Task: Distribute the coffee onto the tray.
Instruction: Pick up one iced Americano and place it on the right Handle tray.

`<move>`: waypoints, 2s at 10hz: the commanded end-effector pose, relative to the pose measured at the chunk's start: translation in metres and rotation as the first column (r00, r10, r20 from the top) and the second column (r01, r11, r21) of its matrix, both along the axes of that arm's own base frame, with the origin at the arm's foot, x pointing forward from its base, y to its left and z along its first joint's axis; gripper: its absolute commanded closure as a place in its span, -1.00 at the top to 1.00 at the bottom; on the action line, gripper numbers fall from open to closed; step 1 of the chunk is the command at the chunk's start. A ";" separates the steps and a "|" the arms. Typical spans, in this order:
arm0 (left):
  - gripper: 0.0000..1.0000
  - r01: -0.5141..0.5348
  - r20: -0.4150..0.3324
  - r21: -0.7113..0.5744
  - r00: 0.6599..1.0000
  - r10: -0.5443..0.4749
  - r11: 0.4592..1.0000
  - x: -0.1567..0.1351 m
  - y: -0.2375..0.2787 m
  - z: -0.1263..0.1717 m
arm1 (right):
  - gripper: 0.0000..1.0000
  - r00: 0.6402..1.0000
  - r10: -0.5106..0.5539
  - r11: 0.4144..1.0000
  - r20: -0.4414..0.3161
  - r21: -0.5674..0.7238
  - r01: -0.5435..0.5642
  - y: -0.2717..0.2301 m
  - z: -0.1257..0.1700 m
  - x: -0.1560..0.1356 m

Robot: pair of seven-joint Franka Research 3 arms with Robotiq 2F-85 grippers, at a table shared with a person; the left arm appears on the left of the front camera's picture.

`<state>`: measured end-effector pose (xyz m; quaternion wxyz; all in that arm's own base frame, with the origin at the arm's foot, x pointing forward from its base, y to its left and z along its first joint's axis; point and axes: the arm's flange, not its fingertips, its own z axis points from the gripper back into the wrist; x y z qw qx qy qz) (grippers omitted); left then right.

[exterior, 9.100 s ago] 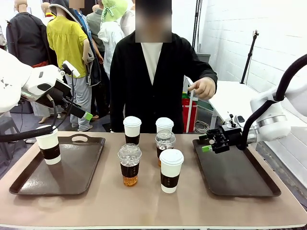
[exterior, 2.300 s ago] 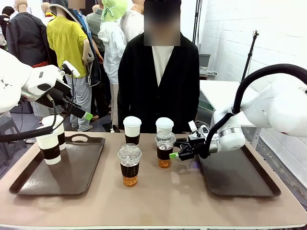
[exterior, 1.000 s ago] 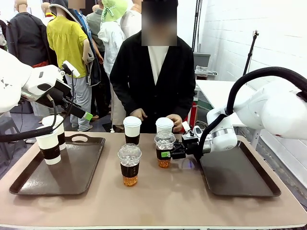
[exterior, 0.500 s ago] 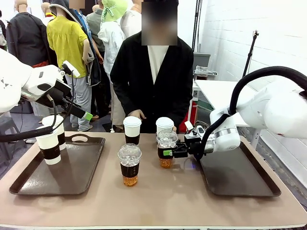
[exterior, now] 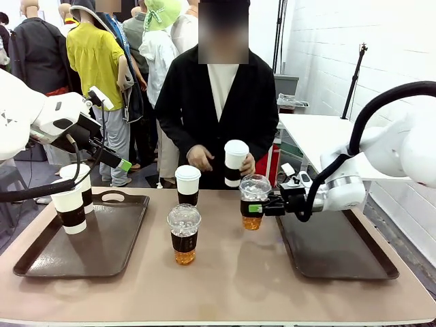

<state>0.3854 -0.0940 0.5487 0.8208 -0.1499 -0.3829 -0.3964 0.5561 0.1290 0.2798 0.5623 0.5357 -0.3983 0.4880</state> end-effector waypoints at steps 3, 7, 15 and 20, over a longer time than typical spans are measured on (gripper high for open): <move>1.00 0.004 -0.006 0.005 1.000 -0.003 1.000 0.000 0.002 0.000 | 0.16 0.999 -0.040 0.999 0.005 -0.017 0.040 -0.036 0.018 -0.020; 1.00 0.004 -0.006 0.005 1.000 -0.003 1.000 0.000 0.002 0.000 | 0.16 0.997 -0.076 0.996 0.025 -0.034 0.077 -0.087 0.022 -0.024; 1.00 0.004 -0.006 0.005 1.000 -0.003 1.000 0.000 0.002 0.000 | 0.16 0.996 -0.065 0.997 0.067 -0.037 0.068 -0.163 -0.007 0.000; 1.00 0.004 -0.006 0.005 1.000 -0.003 1.000 0.000 0.002 0.000 | 0.16 0.995 -0.062 0.997 0.073 -0.032 0.064 -0.174 -0.026 0.017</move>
